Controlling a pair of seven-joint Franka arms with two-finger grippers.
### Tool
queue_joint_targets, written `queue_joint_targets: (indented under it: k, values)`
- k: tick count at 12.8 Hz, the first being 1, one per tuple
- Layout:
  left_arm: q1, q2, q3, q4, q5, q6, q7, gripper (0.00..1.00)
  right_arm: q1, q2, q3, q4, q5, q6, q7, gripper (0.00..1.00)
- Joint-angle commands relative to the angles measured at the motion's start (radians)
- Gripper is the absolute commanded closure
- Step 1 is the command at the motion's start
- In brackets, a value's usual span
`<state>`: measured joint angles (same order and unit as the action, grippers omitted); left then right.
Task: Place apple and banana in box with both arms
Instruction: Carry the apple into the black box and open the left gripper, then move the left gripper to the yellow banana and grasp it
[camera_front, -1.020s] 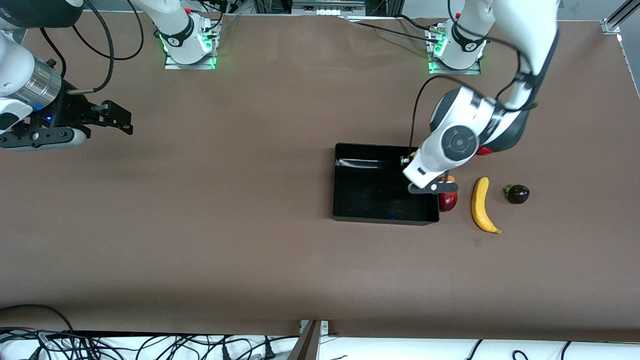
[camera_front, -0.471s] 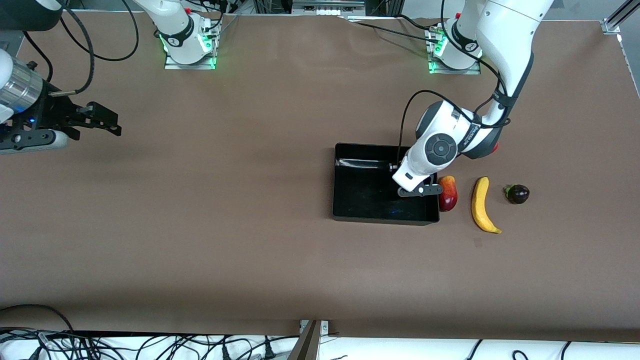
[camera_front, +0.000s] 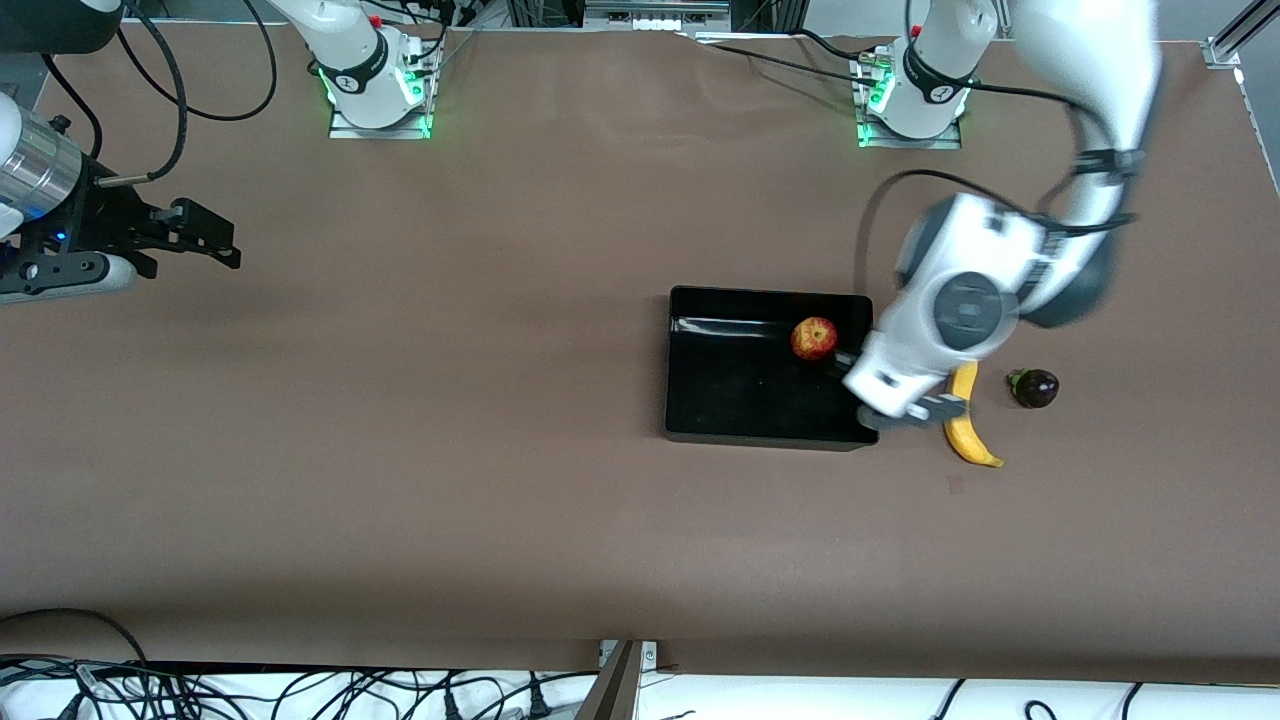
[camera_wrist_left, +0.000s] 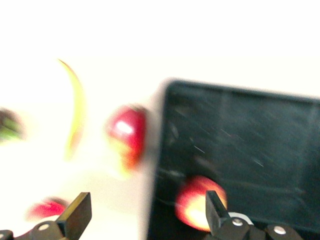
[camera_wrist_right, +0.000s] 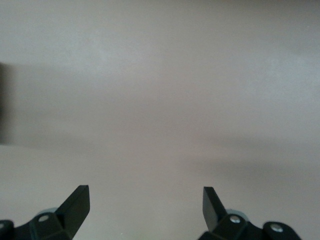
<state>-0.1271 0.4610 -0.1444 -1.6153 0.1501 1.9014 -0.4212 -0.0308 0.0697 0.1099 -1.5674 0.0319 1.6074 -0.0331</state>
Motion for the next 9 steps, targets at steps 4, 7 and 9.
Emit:
queue_joint_targets:
  k: [4,7,9]
  values:
    - [0.191,0.205,-0.012,0.034,0.031,0.183,0.277,0.00,-0.024,-0.010,0.022,0.030,-0.052,0.005,-0.005,0.00]
    - [0.239,0.231,-0.012,-0.055,0.032,0.295,0.341,0.00,-0.024,-0.008,0.020,0.035,-0.047,-0.001,-0.002,0.00]
    - [0.244,0.231,-0.014,-0.083,0.031,0.308,0.334,0.74,-0.024,-0.008,0.020,0.035,-0.050,0.000,-0.002,0.00]
